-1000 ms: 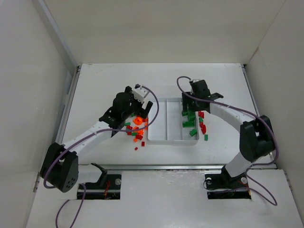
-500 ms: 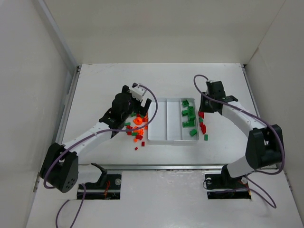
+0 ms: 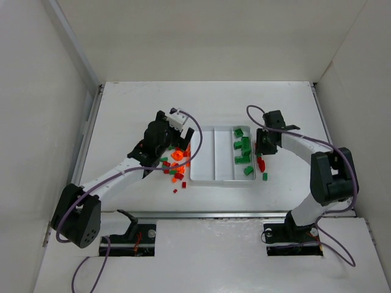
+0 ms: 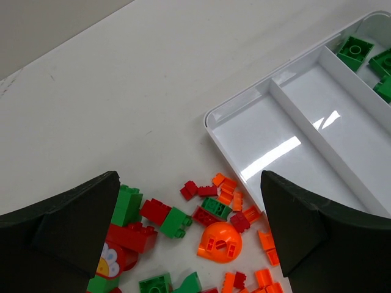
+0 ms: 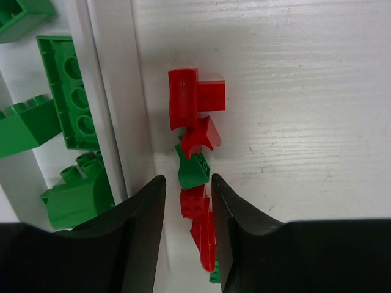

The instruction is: Sort the legos into containers by color

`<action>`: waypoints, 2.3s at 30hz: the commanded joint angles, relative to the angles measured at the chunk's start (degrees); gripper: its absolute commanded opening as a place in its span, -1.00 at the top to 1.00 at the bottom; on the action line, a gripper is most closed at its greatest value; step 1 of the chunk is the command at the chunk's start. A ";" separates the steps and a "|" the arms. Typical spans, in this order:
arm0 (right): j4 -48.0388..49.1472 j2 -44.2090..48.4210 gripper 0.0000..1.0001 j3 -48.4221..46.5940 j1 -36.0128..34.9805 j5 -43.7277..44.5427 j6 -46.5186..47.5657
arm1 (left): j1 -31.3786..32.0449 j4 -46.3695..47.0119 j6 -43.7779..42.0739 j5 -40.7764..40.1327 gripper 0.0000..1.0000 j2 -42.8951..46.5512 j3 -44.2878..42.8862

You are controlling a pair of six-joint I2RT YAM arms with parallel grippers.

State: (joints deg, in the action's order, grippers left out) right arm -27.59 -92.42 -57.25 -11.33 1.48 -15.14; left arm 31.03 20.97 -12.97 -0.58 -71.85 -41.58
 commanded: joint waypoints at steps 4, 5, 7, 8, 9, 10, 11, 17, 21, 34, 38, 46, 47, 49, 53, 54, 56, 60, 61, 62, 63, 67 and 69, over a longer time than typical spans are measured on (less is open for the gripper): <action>2.72 -2.59 0.16 -1.63 0.17 -0.51 0.19 | 0.00 1.70 -1.00 -1.09 -1.00 2.07 0.54; 3.24 -2.59 0.16 -1.63 0.17 -0.51 0.19 | 0.00 2.31 -1.00 -1.09 -1.00 2.07 0.54; 3.25 -3.72 0.16 -2.16 0.17 -0.51 0.19 | 0.00 2.32 -1.53 -1.61 -1.00 2.07 0.54; 3.25 -3.73 0.16 -2.16 0.17 -0.51 0.19 | 0.00 2.32 -1.53 -1.62 -1.00 2.07 0.54; 3.25 -3.73 0.16 -2.16 0.17 -0.51 0.19 | 0.00 2.32 -1.53 -1.62 -1.00 2.07 0.54; 3.77 -4.43 0.16 -2.16 0.17 -0.51 0.19 | 0.00 2.32 -1.53 -1.62 -1.00 2.07 0.54; 3.78 -4.43 0.18 -2.16 0.17 -0.51 0.19 | -0.52 2.32 -1.53 -1.62 -1.00 2.07 0.54; 4.30 -4.96 0.44 -2.16 0.17 0.02 0.19 | -0.53 2.32 -1.53 -1.62 -1.00 2.07 1.07; 4.30 -4.96 0.69 -2.16 0.17 0.55 0.72 | -0.53 2.32 -1.53 -1.62 -1.00 2.07 1.07; 0.00 4.26 1.00 -7.34 0.17 1.61 3.09 | -0.53 3.55 -1.53 -1.62 -1.00 4.00 2.30; 1.13 6.11 1.00 -7.35 -1.14 -0.33 3.09 | -0.53 3.55 -1.53 -2.15 -1.00 5.23 4.57; 2.46 0.76 0.96 -12.61 -4.84 -3.58 2.57 | -0.53 4.78 0.76 -1.62 -1.00 6.46 7.13; 3.07 0.14 0.94 -13.23 -5.71 -4.45 2.57 | -0.53 4.78 0.76 -1.62 -1.00 6.99 7.65; 3.07 -2.05 0.86 -15.07 -6.33 -4.99 2.05 | -0.53 4.78 0.76 -1.62 -1.00 7.51 8.35; 1.67 -4.78 -0.10 -17.72 -6.86 -5.17 1.43 | -0.53 5.31 1.37 -1.62 -1.00 8.05 9.67; 0.88 -4.78 -0.23 -18.33 -6.86 -5.17 1.43 | -0.53 5.31 1.98 -1.62 -1.00 8.66 9.68; 0.88 -3.91 -0.40 -18.33 -6.86 -5.17 0.29 | -0.53 5.92 2.51 -2.15 -1.00 9.18 10.73; -0.26 0.04 -0.49 -17.19 -6.86 -3.06 -1.82 | -0.53 7.76 5.84 -1.62 -1.00 9.72 12.04; -1.66 2.31 -0.49 -15.54 -6.16 -2.54 -3.39 | -0.53 8.29 6.55 -1.62 -1.00 9.72 12.66; -2.37 3.73 -0.49 -14.39 -6.16 -1.57 -3.41 | -0.53 8.30 7.34 -1.01 -1.00 10.24 12.67; -3.16 5.39 -0.49 -12.98 -5.55 -1.04 -5.32 | -0.53 8.30 8.13 -0.13 -1.00 10.24 13.36; -6.24 14.71 -0.16 -1.92 -3.87 0.19 -10.17 | -0.53 10.32 10.42 2.60 -1.00 11.39 15.56; -8.70 19.01 0.05 4.48 -3.08 0.89 -12.10 | -0.53 10.32 10.42 2.60 -1.00 11.91 15.57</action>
State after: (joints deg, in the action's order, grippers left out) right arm -30.92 -77.71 -59.37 -15.51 -0.21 -22.02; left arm 30.63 27.22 -4.95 0.05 -61.93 -26.55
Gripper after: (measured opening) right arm 0.503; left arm 0.997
